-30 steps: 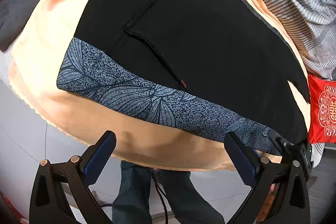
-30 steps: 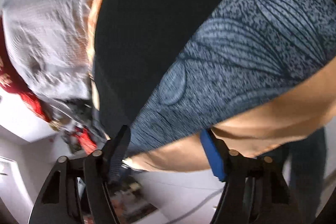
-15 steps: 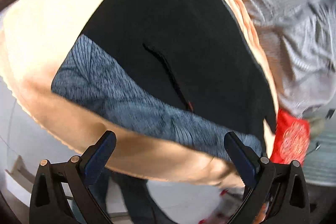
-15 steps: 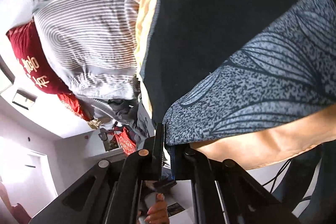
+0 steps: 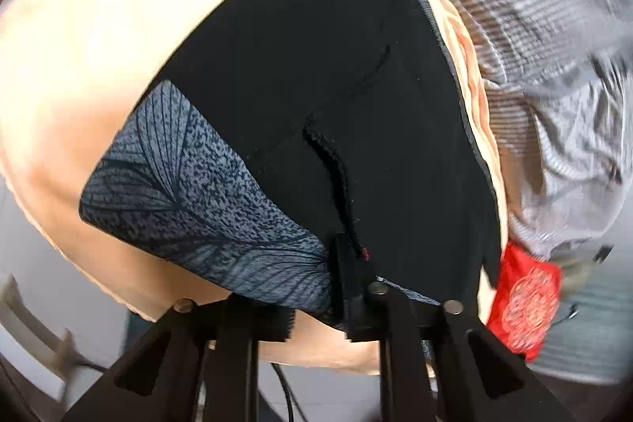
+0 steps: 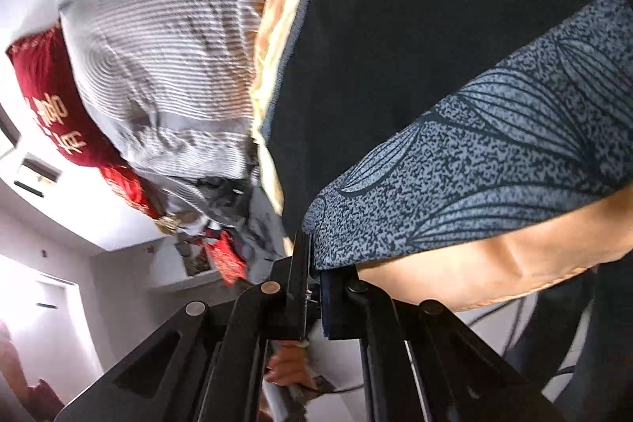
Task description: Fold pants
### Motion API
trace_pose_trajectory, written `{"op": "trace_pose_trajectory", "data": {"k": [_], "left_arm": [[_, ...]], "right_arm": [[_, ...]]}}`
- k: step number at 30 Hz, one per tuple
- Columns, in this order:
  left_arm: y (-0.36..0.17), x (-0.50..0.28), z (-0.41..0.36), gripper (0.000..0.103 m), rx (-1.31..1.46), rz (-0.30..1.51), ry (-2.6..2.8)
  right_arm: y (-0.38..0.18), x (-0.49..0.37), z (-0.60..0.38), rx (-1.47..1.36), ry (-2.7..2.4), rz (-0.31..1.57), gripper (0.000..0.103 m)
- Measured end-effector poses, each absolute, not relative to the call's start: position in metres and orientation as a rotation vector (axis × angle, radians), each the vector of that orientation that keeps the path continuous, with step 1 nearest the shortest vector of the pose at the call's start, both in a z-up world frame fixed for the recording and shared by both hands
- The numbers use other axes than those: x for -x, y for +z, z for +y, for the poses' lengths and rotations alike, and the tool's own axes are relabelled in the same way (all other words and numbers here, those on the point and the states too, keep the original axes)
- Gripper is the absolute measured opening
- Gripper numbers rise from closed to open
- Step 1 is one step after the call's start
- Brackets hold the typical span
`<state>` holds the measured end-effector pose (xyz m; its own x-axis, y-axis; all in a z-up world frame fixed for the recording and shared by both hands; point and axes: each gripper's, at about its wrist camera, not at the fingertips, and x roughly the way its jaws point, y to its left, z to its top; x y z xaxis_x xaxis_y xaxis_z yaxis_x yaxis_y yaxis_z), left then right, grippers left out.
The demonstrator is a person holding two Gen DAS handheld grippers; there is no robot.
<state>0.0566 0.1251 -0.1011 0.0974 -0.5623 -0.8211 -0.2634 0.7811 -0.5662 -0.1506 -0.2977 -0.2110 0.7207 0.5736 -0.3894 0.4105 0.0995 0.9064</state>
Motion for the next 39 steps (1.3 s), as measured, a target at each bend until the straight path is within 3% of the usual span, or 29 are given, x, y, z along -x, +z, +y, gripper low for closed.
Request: {"op": "trace_pose_trajectory", "data": {"k": [10,21,29,36,39], "left_arm": [[-0.038,-0.069,0.115,0.014,0.492,1.414,-0.387],[-0.003,-0.152,0.077,0.014,0.455,1.357,-0.462],[-0.037,-0.254,0.025,0.014,0.423,1.352,-0.384],[-0.106,-0.291,0.007,0.016,0.396,1.376,-0.232],[-0.109,-0.292,0.009,0.016,0.445,1.385,-0.194]], "right_arm": [[-0.201,0.156,-0.301,-1.500,0.126,0.833,0.006],[-0.142,0.059,-0.355,-1.328,0.212,0.891,0.006],[-0.166,-0.068,-0.410,-1.257,0.220,1.082,0.006],[-0.222,-0.148,-0.434,-1.221,0.180,1.238,0.007],[-0.239,-0.163,-0.432,-1.195,0.173,1.286,0.008]]}}
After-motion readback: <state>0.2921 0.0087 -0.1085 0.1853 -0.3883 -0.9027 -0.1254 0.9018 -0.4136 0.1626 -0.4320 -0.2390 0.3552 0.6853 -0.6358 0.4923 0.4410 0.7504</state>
